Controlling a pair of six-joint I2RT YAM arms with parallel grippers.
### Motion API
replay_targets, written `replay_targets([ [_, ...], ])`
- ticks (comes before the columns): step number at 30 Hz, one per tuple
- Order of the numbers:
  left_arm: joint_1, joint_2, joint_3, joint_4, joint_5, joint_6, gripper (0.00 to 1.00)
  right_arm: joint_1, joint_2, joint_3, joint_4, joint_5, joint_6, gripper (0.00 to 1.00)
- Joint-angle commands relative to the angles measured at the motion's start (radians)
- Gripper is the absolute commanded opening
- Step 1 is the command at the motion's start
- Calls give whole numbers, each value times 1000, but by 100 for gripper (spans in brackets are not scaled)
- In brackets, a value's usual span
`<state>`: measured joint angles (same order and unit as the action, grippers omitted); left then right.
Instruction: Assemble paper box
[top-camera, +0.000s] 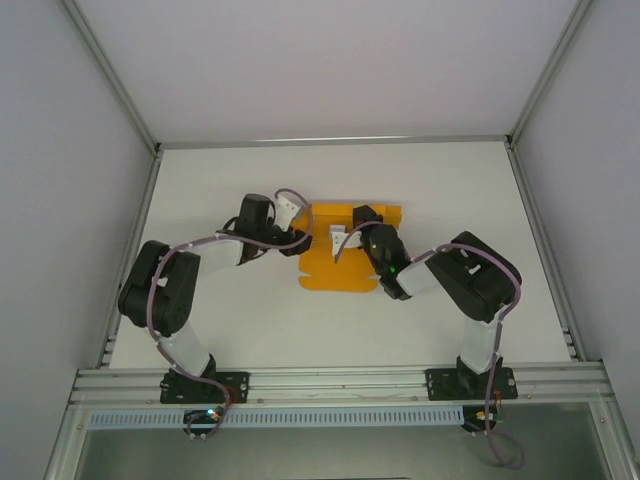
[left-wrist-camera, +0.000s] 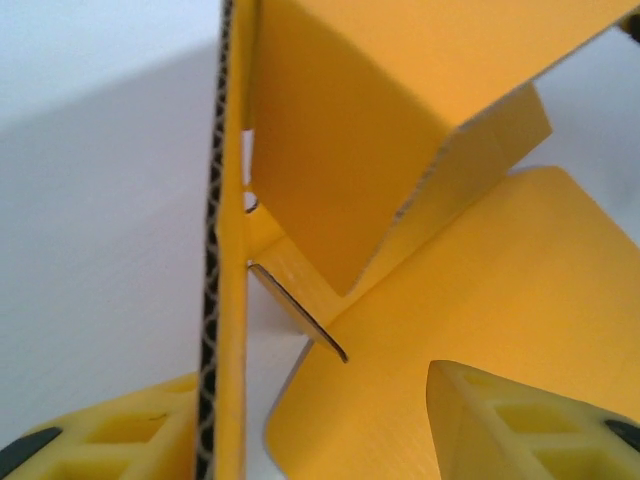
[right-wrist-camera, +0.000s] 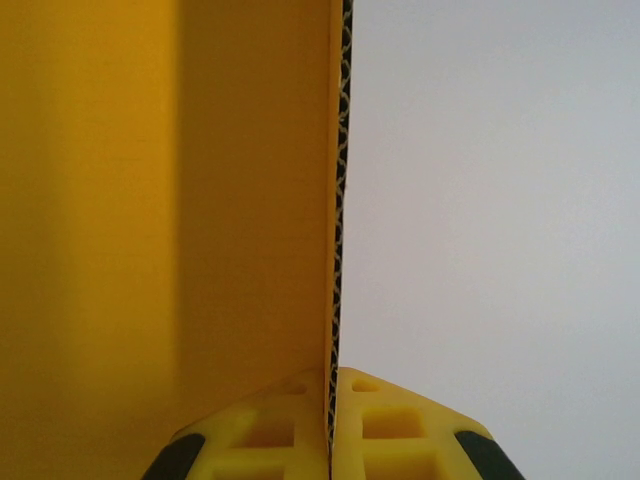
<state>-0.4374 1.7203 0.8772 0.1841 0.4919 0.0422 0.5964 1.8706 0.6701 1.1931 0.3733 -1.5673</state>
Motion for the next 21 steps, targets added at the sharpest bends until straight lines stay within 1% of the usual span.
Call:
replay_targets([
  [1,-3,24,45,-82,-46,23,51,6,-31,-6,-38,0,14,0],
  [3,-1,8,40,-79,-32,7,51,6,-17,-13,-8,-10,-6,0],
  [4,0,-10,29,-71,-24,-1,52,6,-6,-16,17,-13,-21,0],
  [6,8,-60,-4,-41,-21,-21,58,7,30,-22,112,-19,-58,0],
  [7,11,-83,-18,-35,-21,-29,60,7,44,-20,130,-19,-79,0],
  [9,15,-131,-41,-43,-46,-34,68,7,48,-17,129,-28,-73,0],
  [11,27,-165,-50,-64,-99,-40,70,6,42,-17,121,-30,-47,0],
  [13,65,-184,-50,-75,-116,-71,72,6,41,-17,120,-31,-48,0],
  [16,153,-208,-61,-41,-41,-165,73,6,41,-20,113,-28,-46,0],
  [18,208,-218,-76,1,-28,-217,73,5,45,-20,108,-28,-45,0],
  [21,246,-205,-76,40,-19,-251,76,6,59,-16,108,-28,-49,0],
])
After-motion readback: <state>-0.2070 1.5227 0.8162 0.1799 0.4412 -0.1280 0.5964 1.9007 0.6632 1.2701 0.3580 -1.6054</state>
